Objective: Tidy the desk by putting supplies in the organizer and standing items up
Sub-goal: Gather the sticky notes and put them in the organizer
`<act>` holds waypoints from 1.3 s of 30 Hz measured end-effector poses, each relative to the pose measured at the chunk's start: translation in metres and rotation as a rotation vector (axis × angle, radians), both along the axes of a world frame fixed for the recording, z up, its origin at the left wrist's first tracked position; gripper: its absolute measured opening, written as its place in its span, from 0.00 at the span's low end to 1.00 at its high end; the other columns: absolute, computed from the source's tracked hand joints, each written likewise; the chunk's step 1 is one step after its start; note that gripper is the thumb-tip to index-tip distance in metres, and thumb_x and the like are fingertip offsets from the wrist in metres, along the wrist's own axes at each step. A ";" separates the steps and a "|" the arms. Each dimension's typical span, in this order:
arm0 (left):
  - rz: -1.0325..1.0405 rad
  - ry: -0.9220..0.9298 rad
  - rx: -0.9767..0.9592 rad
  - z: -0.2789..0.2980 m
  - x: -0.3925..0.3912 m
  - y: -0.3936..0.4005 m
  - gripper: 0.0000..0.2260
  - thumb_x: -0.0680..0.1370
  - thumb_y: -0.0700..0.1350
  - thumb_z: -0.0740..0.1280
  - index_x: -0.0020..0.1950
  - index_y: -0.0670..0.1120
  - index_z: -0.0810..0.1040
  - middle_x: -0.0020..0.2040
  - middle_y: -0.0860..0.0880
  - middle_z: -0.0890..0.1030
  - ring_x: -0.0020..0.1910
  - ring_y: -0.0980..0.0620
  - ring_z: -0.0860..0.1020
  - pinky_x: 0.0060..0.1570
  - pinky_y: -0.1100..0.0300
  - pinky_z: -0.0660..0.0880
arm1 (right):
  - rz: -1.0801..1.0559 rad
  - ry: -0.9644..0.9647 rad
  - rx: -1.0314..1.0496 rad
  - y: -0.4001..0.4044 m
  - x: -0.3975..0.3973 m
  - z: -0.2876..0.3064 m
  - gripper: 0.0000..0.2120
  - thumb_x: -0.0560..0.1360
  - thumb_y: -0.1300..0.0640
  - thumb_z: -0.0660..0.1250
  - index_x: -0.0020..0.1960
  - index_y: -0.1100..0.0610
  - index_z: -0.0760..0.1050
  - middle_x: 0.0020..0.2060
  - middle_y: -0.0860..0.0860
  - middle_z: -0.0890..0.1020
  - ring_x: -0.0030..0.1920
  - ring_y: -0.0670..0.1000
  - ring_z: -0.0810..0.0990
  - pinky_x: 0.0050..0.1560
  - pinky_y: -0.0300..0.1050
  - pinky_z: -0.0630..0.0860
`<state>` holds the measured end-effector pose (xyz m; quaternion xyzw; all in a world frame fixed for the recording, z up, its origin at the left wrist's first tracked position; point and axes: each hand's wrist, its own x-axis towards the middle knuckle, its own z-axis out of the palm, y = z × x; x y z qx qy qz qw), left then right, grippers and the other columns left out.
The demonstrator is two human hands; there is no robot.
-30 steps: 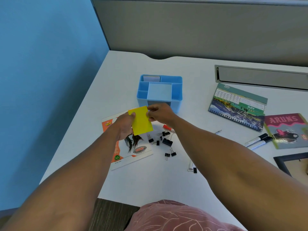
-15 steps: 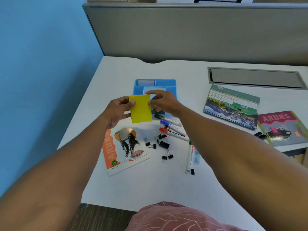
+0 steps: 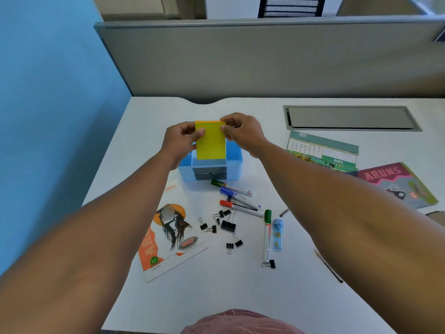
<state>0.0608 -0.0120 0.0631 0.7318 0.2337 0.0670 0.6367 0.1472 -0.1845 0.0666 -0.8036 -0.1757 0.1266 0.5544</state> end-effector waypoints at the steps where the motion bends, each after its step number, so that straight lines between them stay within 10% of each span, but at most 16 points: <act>1: 0.009 -0.013 0.021 0.001 0.005 -0.002 0.16 0.78 0.43 0.71 0.64 0.41 0.78 0.57 0.46 0.82 0.57 0.46 0.81 0.58 0.48 0.80 | -0.022 0.003 0.014 0.000 0.004 0.000 0.10 0.76 0.60 0.70 0.57 0.58 0.81 0.46 0.54 0.84 0.42 0.49 0.82 0.45 0.40 0.83; 16: -0.081 -0.104 0.552 0.008 0.075 0.003 0.10 0.77 0.46 0.73 0.57 0.47 0.83 0.48 0.51 0.83 0.46 0.53 0.80 0.42 0.71 0.71 | -0.078 0.026 0.066 -0.001 0.067 -0.004 0.05 0.75 0.65 0.71 0.51 0.60 0.81 0.45 0.58 0.84 0.43 0.51 0.83 0.46 0.39 0.82; 23: -0.178 0.011 0.612 -0.017 0.090 0.006 0.11 0.77 0.47 0.73 0.58 0.45 0.82 0.51 0.49 0.82 0.47 0.52 0.79 0.46 0.62 0.73 | -0.043 0.005 -0.120 -0.004 0.076 -0.027 0.06 0.75 0.61 0.70 0.51 0.58 0.82 0.44 0.55 0.84 0.44 0.54 0.85 0.50 0.45 0.82; 29: -0.292 0.113 0.778 -0.031 0.092 0.012 0.09 0.79 0.49 0.69 0.58 0.49 0.82 0.52 0.48 0.83 0.48 0.50 0.79 0.45 0.56 0.74 | 0.041 -0.158 -0.384 -0.001 0.079 -0.037 0.08 0.75 0.59 0.69 0.52 0.57 0.84 0.46 0.50 0.84 0.45 0.46 0.78 0.43 0.31 0.74; 39: -0.457 0.242 1.096 -0.033 0.093 0.010 0.12 0.81 0.46 0.64 0.63 0.51 0.81 0.56 0.47 0.82 0.47 0.50 0.74 0.42 0.56 0.68 | 0.213 -0.254 -0.774 0.009 0.079 -0.033 0.11 0.76 0.56 0.67 0.56 0.50 0.83 0.53 0.49 0.83 0.52 0.51 0.79 0.53 0.48 0.80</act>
